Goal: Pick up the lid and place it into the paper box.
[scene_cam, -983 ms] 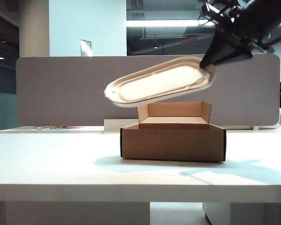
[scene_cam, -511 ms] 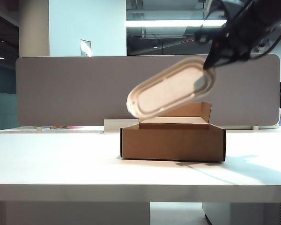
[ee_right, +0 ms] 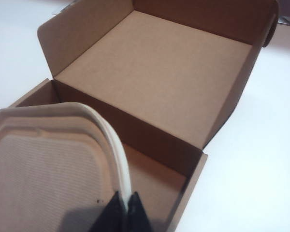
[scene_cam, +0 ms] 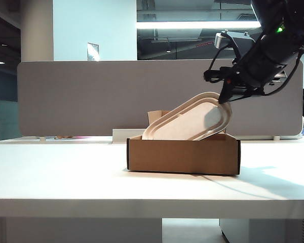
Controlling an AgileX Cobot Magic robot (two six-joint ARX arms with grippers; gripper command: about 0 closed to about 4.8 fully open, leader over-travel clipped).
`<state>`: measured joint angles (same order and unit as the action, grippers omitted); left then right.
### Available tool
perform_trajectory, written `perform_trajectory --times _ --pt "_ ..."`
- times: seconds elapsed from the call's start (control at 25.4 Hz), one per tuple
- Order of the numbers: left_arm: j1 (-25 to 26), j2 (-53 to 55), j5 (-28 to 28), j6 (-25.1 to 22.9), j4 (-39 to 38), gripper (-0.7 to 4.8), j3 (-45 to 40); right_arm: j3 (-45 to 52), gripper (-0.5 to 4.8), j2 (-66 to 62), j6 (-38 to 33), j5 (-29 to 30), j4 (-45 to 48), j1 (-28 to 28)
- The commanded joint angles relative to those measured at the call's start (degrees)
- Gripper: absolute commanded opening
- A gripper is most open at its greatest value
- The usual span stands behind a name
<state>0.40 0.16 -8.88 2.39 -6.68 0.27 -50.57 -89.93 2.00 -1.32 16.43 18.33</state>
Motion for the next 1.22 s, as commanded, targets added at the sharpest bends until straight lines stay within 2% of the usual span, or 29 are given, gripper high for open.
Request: perform_trajectory --times 0.04,0.12,0.35,0.47,0.51,0.63,0.67,0.79,0.94,1.22 --pt "0.0 0.07 -0.39 0.0 0.31 -0.05 0.17 -0.35 2.22 0.48 -0.02 -0.07 0.9 0.02" --pt "0.0 0.07 -0.42 0.0 0.33 -0.05 0.17 -0.35 2.44 0.52 -0.02 -0.07 0.48 0.02" --pt "0.0 0.07 -0.44 0.02 0.31 -0.05 0.17 -0.35 2.44 2.64 -0.02 -0.11 0.04 0.02" --pt "0.0 0.07 -0.42 0.39 0.33 -0.05 0.17 -0.35 2.4 7.56 -0.02 -0.61 -2.75 -0.24" --pt "0.0 0.07 -0.39 1.03 0.31 -0.05 0.17 -0.35 2.25 8.7 -0.02 -1.14 -4.09 -0.24" --pt "0.0 0.07 -0.42 1.29 0.31 -0.05 0.17 -0.33 0.58 12.9 -0.02 -5.68 -10.16 -0.28" --pt "0.0 0.07 -0.39 1.27 0.31 -0.05 0.17 -0.26 0.18 14.4 -0.02 -7.26 -12.2 -0.31" --pt "0.0 0.07 -0.39 1.27 0.31 -0.05 0.17 0.24 0.01 18.25 0.0 -8.35 -16.46 -0.79" --pt "0.0 0.07 -0.39 1.27 0.28 -0.05 0.17 3.13 -0.03 23.8 -0.35 -7.82 -17.49 -1.46" --pt "0.0 0.07 -0.35 1.05 0.85 -0.06 0.17 15.15 -0.03 39.6 -4.7 -8.11 -17.64 -1.53"
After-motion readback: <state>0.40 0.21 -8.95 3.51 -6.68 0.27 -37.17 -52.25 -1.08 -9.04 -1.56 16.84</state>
